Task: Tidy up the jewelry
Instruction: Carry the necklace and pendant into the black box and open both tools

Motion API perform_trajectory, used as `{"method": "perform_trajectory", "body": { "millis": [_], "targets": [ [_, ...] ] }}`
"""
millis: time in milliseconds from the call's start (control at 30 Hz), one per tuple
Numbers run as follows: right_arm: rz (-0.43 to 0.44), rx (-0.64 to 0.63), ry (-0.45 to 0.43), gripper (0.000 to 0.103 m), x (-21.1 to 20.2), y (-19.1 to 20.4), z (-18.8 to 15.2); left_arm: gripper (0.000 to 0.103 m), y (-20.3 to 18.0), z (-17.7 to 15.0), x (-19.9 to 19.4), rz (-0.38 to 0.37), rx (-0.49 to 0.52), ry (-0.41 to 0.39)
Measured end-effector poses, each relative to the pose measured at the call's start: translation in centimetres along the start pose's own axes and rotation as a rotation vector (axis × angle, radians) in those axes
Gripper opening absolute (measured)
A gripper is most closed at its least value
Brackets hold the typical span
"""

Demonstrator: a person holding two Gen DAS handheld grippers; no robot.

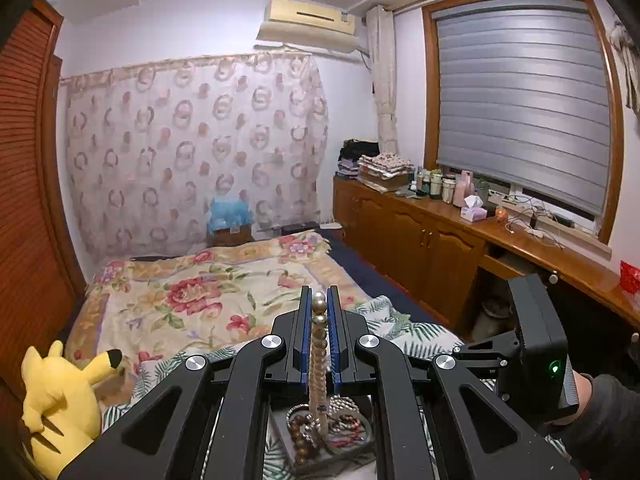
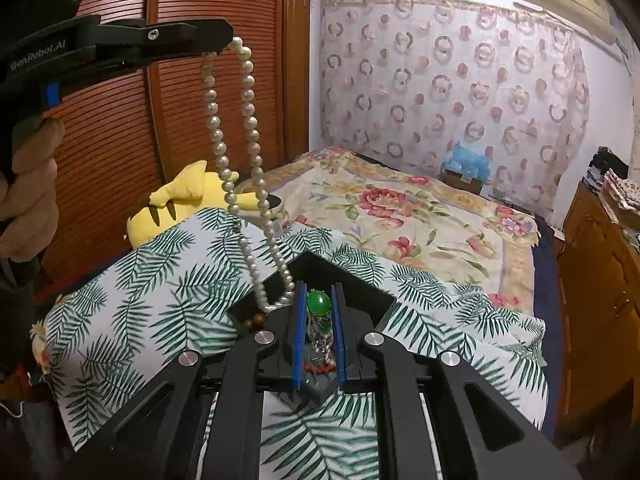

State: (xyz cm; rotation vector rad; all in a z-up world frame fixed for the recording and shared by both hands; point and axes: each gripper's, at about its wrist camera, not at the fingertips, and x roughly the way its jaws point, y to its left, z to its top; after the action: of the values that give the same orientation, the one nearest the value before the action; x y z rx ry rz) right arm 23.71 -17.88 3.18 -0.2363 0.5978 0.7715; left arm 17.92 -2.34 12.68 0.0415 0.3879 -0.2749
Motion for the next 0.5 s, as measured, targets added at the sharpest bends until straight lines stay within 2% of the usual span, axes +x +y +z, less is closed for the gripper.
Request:
{"method": "perform_trajectory", "body": {
  "millis": [233,500],
  "targets": [
    [0.004,0.012,0.007,0.014,2.8,-1.9,1.1,0.007,1.4,-0.4,3.8,0.02,-0.005,0.052],
    [0.027,0.037,0.046,0.014,6.0,-2.8,0.2,0.007,2.2,-3.1,6.8,0.019,-0.023,0.132]
  ]
}}
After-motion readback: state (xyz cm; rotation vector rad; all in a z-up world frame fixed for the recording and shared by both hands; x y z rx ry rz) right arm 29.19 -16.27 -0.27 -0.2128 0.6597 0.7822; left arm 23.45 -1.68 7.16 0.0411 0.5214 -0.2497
